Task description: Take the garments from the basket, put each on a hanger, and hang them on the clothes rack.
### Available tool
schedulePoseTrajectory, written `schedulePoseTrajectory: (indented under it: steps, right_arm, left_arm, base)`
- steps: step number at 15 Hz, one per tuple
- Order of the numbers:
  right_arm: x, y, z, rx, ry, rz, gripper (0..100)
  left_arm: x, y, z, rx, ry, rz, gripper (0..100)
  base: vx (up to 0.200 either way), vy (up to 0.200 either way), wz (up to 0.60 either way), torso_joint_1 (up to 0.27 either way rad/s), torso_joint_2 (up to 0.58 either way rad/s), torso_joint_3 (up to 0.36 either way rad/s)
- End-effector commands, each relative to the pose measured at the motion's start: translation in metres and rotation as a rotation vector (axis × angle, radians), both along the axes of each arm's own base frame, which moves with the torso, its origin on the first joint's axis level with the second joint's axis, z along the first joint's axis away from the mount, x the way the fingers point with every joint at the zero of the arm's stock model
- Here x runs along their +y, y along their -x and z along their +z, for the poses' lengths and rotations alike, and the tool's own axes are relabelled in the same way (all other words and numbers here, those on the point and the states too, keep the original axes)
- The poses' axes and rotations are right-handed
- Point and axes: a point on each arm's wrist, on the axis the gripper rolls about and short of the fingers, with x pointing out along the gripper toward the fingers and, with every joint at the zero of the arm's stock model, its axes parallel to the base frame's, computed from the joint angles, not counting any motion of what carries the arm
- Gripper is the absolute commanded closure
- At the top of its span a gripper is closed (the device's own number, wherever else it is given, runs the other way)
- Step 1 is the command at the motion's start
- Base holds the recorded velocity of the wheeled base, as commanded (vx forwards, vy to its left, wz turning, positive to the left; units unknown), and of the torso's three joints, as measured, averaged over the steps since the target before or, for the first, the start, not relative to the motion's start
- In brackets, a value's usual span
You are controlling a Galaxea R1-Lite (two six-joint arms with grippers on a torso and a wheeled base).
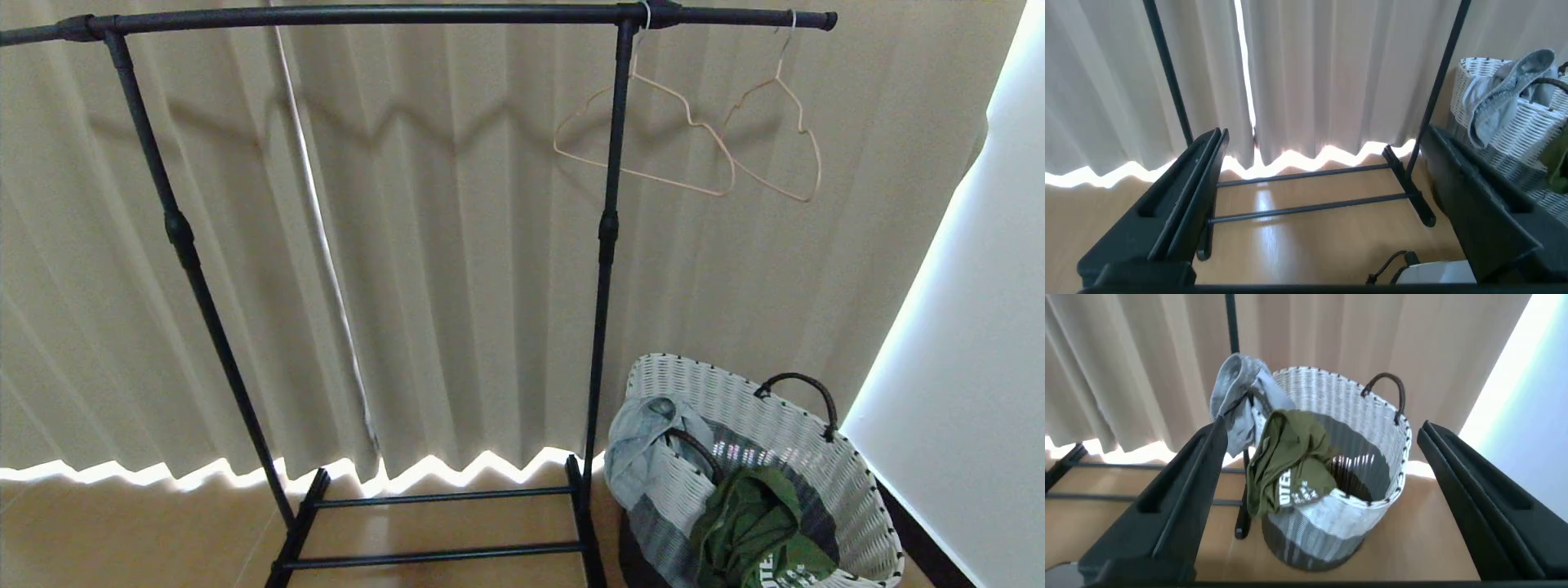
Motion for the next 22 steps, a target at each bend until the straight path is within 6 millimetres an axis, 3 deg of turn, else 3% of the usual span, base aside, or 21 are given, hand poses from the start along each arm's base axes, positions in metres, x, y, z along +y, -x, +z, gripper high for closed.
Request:
schedulePoseTrajectory:
  steps: [1, 6, 12, 14, 17, 19, 22]
  right_arm:
    - [0.0, 0.0, 0.0, 0.001, 0.001, 0.001, 0]
    - [0.0, 0.0, 0.0, 0.001, 0.0, 0.0, 0]
    - [0.0, 0.0, 0.0, -0.005, -0.001, -0.018, 0]
    - [0.0, 0.003, 0.012, -0.062, 0.017, -0.008, 0]
    - [-0.001, 0.003, 0.036, -0.001, 0.153, 0.033, 0]
    - [-0.002, -0.008, 0.047, 0.088, 0.224, 0.076, 0]
    - [0.001, -0.047, 0.073, 0.293, 0.259, 0.105, 0]
  left_arm:
    - [0.0, 0.0, 0.0, 0.001, 0.0, 0.0, 0]
    - [0.0, 0.0, 0.0, 0.002, -0.003, 0.0, 0]
    - [0.0, 0.0, 0.0, 0.002, -0.009, 0.0, 0]
    - [0.0, 0.0, 0.0, 0.002, -0.009, 0.0, 0]
    - [0.0, 0.0, 0.0, 0.002, -0.009, -0.003, 0]
    - [0.0, 0.0, 0.0, 0.001, -0.015, -0.004, 0]
    - [0.0, 0.0, 0.0, 0.002, -0.01, -0.004, 0]
  base:
    - [0.2, 0.0, 0.0, -0.002, 0.0, 0.002]
    - [0.2, 0.0, 0.0, 0.004, 0.0, 0.002]
    - [0.0, 0.0, 0.0, 0.0, 0.0, 0.0]
    - [0.0, 0.0, 0.0, 0.0, 0.0, 0.0]
    - [0.0, 0.0, 0.0, 0.0, 0.0, 0.0]
    - [0.0, 0.0, 0.0, 0.0, 0.0, 0.0]
    - [0.0, 0.0, 0.0, 0.0, 0.0, 0.0]
